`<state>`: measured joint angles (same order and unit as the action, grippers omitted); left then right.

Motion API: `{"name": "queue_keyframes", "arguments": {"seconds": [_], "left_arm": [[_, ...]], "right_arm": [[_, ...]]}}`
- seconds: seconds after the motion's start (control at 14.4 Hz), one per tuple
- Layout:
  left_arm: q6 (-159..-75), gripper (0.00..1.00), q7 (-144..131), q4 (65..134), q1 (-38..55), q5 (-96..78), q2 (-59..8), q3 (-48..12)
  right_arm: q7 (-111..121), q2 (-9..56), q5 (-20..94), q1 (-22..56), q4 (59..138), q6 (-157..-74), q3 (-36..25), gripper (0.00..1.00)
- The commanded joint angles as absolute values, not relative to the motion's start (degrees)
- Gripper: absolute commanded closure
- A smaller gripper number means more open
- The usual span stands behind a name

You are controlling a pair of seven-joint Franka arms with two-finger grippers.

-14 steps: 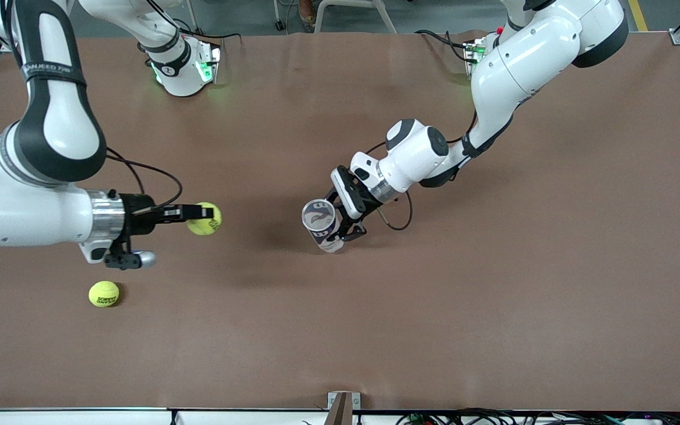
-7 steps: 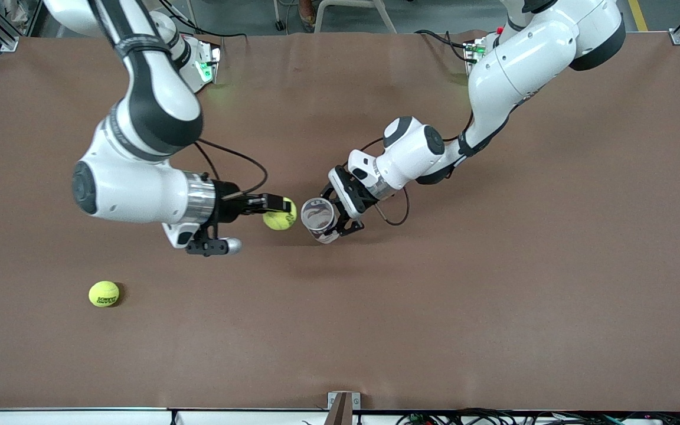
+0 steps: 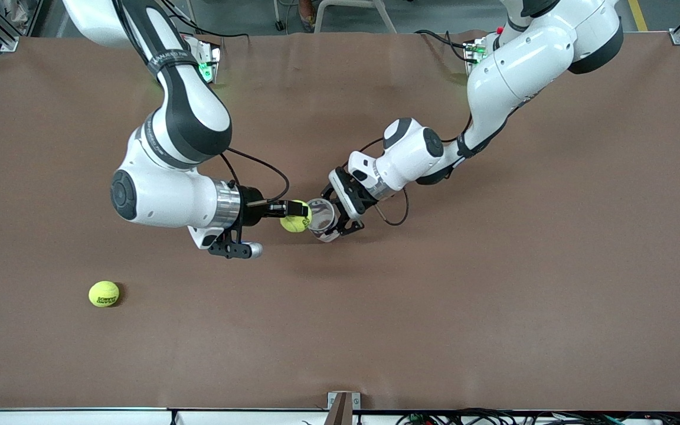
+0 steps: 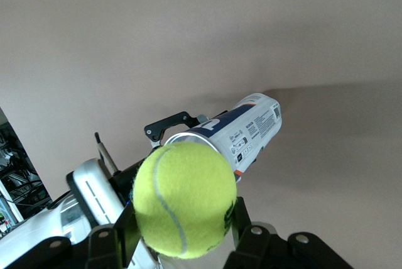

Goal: Insert tennis ball vertically with right arm
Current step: 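Move the held ball over the can opening with the right gripper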

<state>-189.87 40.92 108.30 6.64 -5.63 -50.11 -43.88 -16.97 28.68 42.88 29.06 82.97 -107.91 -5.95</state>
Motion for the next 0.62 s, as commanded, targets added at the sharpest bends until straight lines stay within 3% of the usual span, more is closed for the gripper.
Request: {"name": "queue_keyframes", "arguments": {"seconds": [0.0, 0.56], "left_arm": [[-191.0, 0.34, 41.6, 108.5, 7.0, -5.7, -50.4, -44.4], [-191.0, 0.33, 41.5, 108.4, 7.1, -5.7, -51.0, -44.4]], "right_arm": [[-18.1, 29.3, 44.3, 30.6, 82.4, -107.8, -6.2, 0.82], [-18.0, 29.8, 44.1, 32.3, 83.0, -107.1, -6.3, 0.78]]}}
